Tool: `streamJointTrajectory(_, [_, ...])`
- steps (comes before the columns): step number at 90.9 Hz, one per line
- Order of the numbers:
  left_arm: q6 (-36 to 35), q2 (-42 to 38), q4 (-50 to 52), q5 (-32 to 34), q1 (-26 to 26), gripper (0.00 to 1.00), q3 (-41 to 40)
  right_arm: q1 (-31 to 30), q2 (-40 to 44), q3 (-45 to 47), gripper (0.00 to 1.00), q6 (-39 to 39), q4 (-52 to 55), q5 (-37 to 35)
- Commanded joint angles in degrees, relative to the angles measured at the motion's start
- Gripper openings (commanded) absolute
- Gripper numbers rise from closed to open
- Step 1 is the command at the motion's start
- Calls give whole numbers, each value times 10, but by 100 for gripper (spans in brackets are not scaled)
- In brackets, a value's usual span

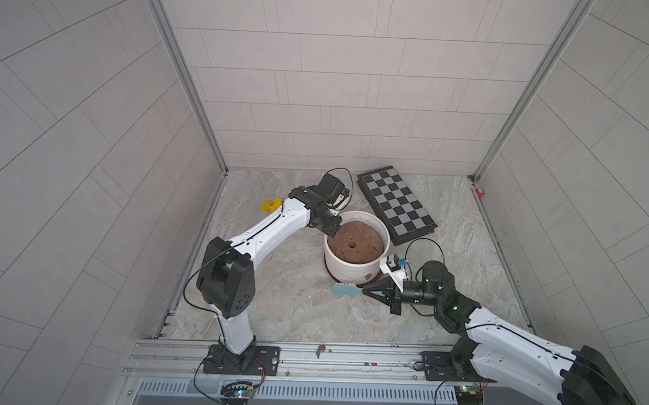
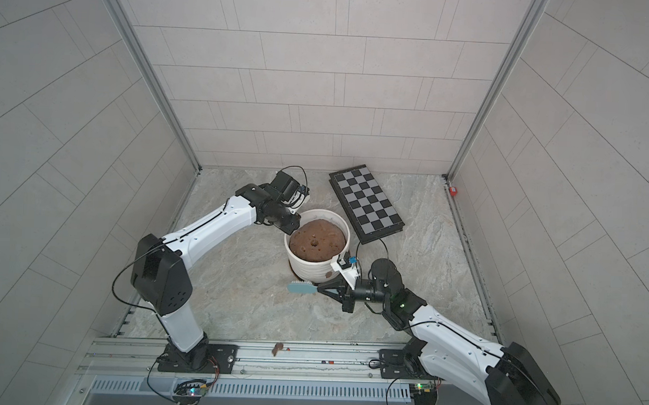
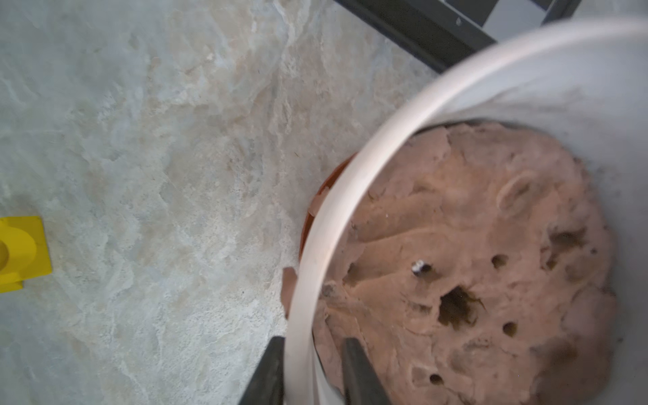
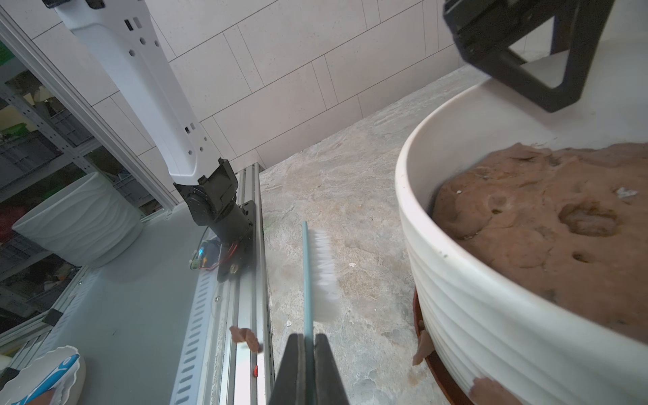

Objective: Scrub the dried mud off the ceramic pot
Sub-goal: Rotate the pot on the tray.

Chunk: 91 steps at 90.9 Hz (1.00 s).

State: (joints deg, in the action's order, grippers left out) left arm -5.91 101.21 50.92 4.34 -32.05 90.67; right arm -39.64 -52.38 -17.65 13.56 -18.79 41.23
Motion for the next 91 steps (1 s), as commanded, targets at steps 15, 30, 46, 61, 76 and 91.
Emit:
streamJointTrajectory(15, [47, -43, 63, -5, -2, 61, 46, 6, 15, -31, 0, -16, 34, -27])
streamJointTrajectory(30, [134, -69, 85, 28, -3, 67, 46, 12, 20, -33, 0, -17, 36, -37])
streamJointTrajectory(46, [266, -131, 58, 48, -19, 69, -24, 18, 26, -39, 0, -19, 37, -28])
streamJointTrajectory(61, [393, -163, 37, 74, -49, 69, -82, 25, 27, -40, 0, -20, 37, -26])
streamJointTrajectory(76, [495, -163, 59, 126, -89, 66, -93, 31, 37, -40, 0, -20, 46, -24])
streamJointTrajectory(91, [552, -139, 62, 140, -125, 62, -104, 33, 52, -36, 0, -20, 53, -19])
